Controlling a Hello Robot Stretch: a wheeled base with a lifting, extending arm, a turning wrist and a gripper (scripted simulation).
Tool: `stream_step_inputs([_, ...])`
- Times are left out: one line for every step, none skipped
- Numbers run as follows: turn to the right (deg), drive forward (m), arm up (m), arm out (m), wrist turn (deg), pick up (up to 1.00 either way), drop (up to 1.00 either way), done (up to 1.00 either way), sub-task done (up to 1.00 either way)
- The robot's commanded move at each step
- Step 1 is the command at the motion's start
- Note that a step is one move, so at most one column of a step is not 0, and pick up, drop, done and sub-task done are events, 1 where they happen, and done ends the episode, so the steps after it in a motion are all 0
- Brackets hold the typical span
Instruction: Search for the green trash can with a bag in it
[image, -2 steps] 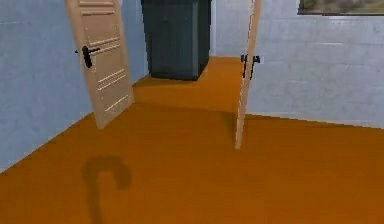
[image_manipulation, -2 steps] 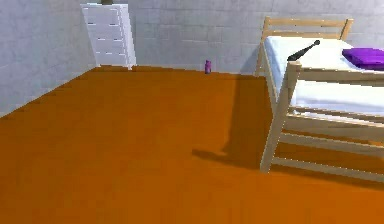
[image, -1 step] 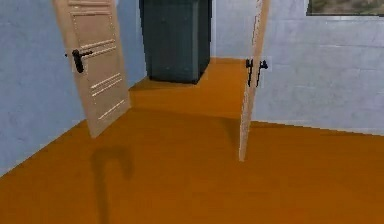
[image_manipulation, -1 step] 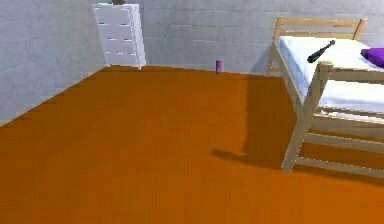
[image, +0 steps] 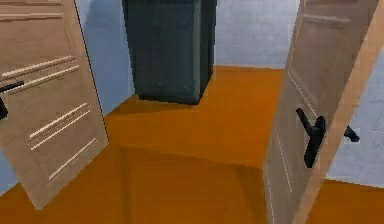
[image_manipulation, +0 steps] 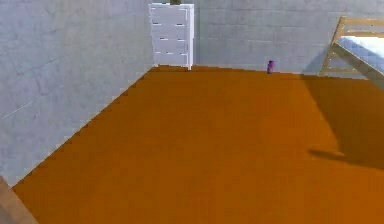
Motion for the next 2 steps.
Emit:
stream_step_inputs([0.0,1.0,0.0,0.0,0.0,0.0,0.0,0.0,0.0])
stream_step_inputs([-9.0,0.0,0.0,0.0,0.0,0.0,0.0,0.0,0.0])
